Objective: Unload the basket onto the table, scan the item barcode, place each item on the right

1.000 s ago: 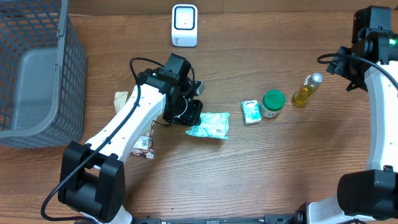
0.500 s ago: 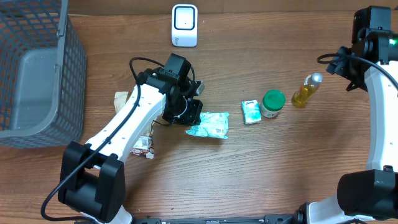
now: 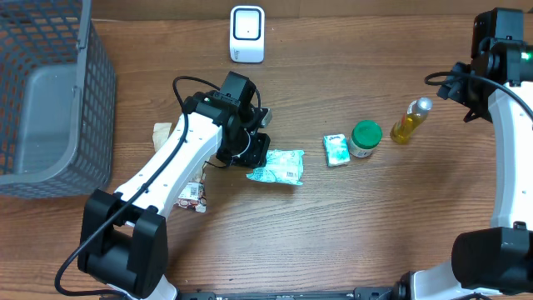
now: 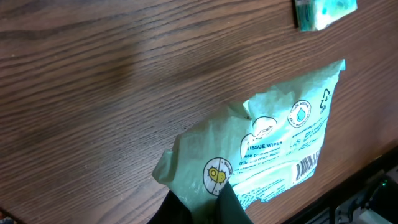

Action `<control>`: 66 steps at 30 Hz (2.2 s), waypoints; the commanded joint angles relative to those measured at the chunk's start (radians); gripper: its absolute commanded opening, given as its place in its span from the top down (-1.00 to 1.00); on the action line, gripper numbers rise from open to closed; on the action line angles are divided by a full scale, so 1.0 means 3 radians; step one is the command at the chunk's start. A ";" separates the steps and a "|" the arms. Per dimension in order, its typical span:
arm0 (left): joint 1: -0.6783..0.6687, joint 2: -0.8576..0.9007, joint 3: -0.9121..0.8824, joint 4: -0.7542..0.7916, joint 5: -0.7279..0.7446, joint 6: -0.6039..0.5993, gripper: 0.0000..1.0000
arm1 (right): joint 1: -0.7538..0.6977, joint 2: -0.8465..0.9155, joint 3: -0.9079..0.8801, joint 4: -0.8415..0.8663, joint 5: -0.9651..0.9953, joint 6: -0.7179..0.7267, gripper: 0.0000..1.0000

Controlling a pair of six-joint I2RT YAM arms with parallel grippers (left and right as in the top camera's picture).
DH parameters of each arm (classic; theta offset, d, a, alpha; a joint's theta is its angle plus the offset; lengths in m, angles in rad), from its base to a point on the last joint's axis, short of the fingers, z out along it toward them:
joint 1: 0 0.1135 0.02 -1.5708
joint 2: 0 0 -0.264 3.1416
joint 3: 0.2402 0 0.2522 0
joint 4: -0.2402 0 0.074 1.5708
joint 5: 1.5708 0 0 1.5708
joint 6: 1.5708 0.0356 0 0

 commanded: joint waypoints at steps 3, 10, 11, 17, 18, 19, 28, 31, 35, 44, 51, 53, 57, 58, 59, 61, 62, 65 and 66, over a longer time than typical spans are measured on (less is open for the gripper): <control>-0.0025 -0.0051 0.0055 0.0004 -0.0018 -0.0141 0.91 | 0.0000 -0.0001 0.0025 0.0017 0.0008 0.0024 -1.00; -0.0025 -0.0051 0.0055 0.0004 -0.0018 -0.0141 0.91 | 0.0000 -0.0001 0.0025 0.0017 0.0008 0.0024 -1.00; -0.0025 -0.0051 0.0055 0.0004 -0.0017 -0.0142 0.91 | 0.0000 -0.0001 0.0025 0.0017 0.0008 0.0024 -1.00; -0.0025 -0.0051 0.0055 0.0008 -0.0019 -0.0141 0.91 | 0.0000 -0.0001 0.0025 0.0017 0.0008 0.0024 -1.00; -0.0025 -0.0051 0.0055 0.0010 -0.0019 -0.0141 0.91 | 0.0000 -0.0001 0.0025 0.0017 0.0008 0.0024 -1.00; -0.0025 -0.0051 0.0055 0.0015 -0.0023 -0.0141 0.91 | 0.0000 -0.0001 0.0025 0.0017 0.0008 0.0024 -1.00; -0.0025 -0.0051 0.0055 0.0018 -0.0052 -0.0141 0.92 | 0.0000 -0.0001 0.0025 0.0017 0.0008 0.0024 -1.00; -0.0025 -0.0051 0.0055 0.0003 -0.0048 -0.0142 0.92 | 0.0000 -0.0001 0.0025 0.0017 0.0009 0.0024 -1.00; -0.0015 -0.0052 0.0069 -0.0001 -0.0025 -0.0140 0.91 | 0.0000 -0.0001 0.0025 0.0017 0.0008 0.0024 -1.00; 0.0156 -0.0055 0.0935 -0.0571 -0.0188 -0.0046 0.92 | 0.0000 -0.0001 0.0025 0.0017 0.0008 0.0024 -1.00; 0.0174 -0.0055 0.2463 -0.1122 -0.1122 0.0023 0.91 | 0.0000 -0.0001 0.0025 0.0017 0.0008 0.0024 -1.00; 0.0174 -0.0055 0.2815 -0.1062 -0.1344 0.0025 0.92 | 0.0000 -0.0001 0.0025 0.0017 0.0008 0.0024 -1.00; 0.0174 -0.0055 0.3267 -0.0645 -0.1857 0.0118 0.92 | 0.0000 -0.0001 0.0025 0.0017 0.0008 0.0024 -1.00; 0.0174 -0.0055 0.3273 -0.0507 -0.1971 0.0141 0.91 | 0.0000 -0.0003 0.0025 0.0017 0.0008 0.0024 -1.00; 0.0174 -0.0055 0.3273 -0.0395 -0.2056 0.0178 0.91 | 0.0000 -0.0001 0.0025 0.0017 0.0008 0.0024 -1.00; 0.0174 -0.0039 0.3267 -0.0154 -0.2206 0.0267 0.91 | 0.0000 -0.0003 0.0025 0.0017 0.0008 0.0024 -1.00; 0.0174 -0.0033 0.3265 -0.0075 -0.2247 0.0301 0.92 | 0.0000 -0.0001 0.0025 0.0017 0.0008 0.0024 -1.00; 0.0174 0.0011 0.3265 0.0160 -0.2321 0.0417 0.91 | 0.0000 -0.0001 0.0025 0.0017 0.0008 0.0024 -1.00; 0.0174 0.0033 0.3265 0.0216 -0.2321 0.0482 0.91 | 0.0000 -0.0001 0.0025 0.0017 0.0008 0.0024 -1.00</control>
